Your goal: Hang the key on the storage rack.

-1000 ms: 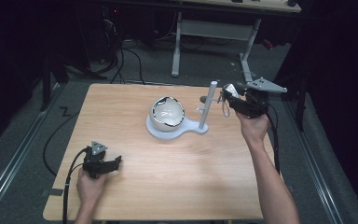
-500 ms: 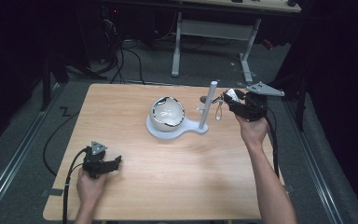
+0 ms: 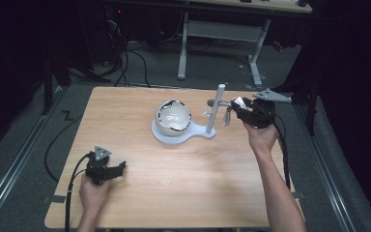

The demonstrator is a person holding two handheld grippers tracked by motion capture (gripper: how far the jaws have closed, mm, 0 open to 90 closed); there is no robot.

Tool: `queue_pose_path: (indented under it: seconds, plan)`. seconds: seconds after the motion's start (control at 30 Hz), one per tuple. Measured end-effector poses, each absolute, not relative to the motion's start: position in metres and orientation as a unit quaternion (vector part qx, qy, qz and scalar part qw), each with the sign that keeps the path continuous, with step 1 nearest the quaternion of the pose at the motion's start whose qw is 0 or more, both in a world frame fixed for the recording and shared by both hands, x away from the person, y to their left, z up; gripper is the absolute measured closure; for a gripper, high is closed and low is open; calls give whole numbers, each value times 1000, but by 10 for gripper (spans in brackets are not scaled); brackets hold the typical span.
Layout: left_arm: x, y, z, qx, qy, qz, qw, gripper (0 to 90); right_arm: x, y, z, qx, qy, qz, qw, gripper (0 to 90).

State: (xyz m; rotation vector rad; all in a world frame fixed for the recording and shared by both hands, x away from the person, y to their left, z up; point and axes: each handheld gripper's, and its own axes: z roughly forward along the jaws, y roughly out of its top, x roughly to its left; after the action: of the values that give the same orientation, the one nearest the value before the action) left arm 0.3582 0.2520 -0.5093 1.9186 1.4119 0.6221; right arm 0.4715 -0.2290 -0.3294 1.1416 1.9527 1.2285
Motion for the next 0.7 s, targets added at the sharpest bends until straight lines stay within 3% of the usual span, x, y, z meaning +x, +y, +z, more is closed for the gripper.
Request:
queue_pose_path:
  seconds: [0.7]
  plan:
    - [358,252,-509,736,540,239,331,234,473,-222,-349,426,740,441,275,514]
